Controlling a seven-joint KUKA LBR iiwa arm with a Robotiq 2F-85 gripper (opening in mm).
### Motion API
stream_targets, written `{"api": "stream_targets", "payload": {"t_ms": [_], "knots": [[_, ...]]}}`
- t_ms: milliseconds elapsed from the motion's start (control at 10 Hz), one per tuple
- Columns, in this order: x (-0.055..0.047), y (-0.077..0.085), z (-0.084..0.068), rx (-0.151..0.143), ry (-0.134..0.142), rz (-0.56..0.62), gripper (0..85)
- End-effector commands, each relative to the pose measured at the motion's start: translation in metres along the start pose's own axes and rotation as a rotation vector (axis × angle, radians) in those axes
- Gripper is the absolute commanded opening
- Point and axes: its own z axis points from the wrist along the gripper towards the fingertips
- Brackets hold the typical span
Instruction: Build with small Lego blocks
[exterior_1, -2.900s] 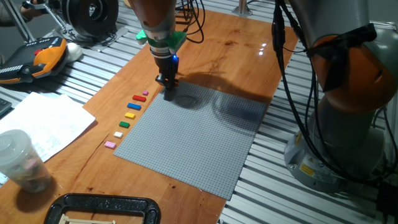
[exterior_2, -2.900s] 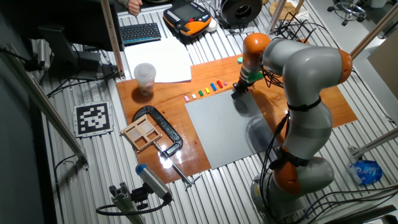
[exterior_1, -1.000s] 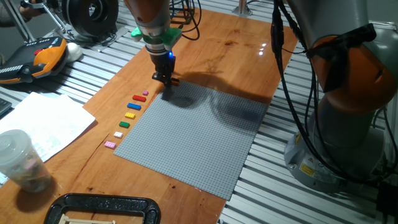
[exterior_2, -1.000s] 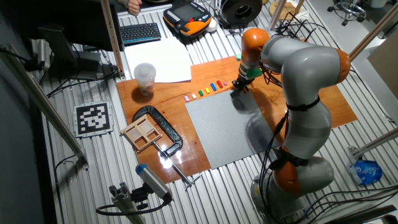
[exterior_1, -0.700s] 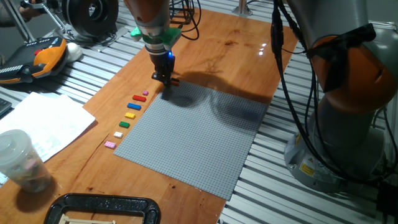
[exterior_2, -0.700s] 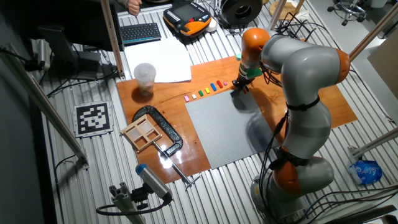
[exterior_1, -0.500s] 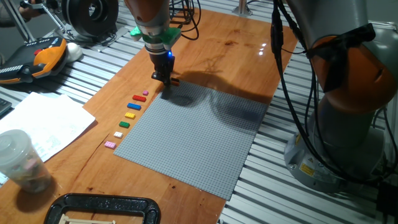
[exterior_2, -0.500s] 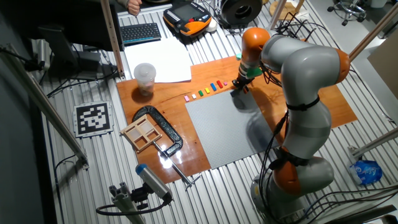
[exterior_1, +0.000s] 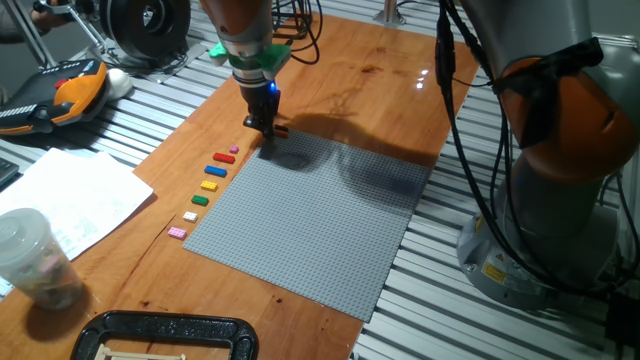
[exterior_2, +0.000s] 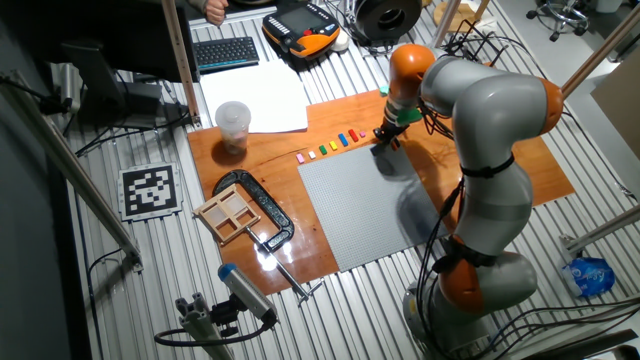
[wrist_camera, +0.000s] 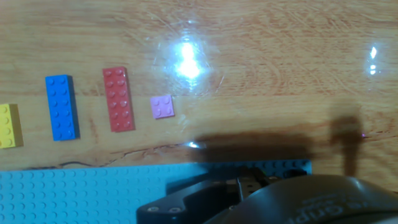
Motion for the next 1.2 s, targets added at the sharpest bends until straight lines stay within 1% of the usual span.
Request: {"api": "stream_targets", "payload": {"t_ms": [0, 200, 300, 400, 500, 600, 700, 900, 1100], "knots": [[0.003, -0.001, -0.002, 0.002, 0.002, 0.002, 0.0], [0.005, -0.002, -0.003, 0.004, 0.004, 0.002, 0.0], [0.006, -0.003, -0.003, -0.004, 0.007, 0.006, 0.0], [0.006, -0.003, -0.004, -0.004, 0.007, 0.004, 17.0], [0.006, -0.004, -0.003, -0.004, 0.007, 0.004, 0.0], [0.007, -0.004, -0.004, -0.007, 0.007, 0.006, 0.0], [0.007, -0.003, -0.006, -0.007, 0.014, 0.015, 17.0], [0.007, 0.001, -0.013, -0.001, 0.028, 0.029, 17.0], [0.003, 0.005, -0.017, -0.001, 0.033, 0.037, 17.0]]}}
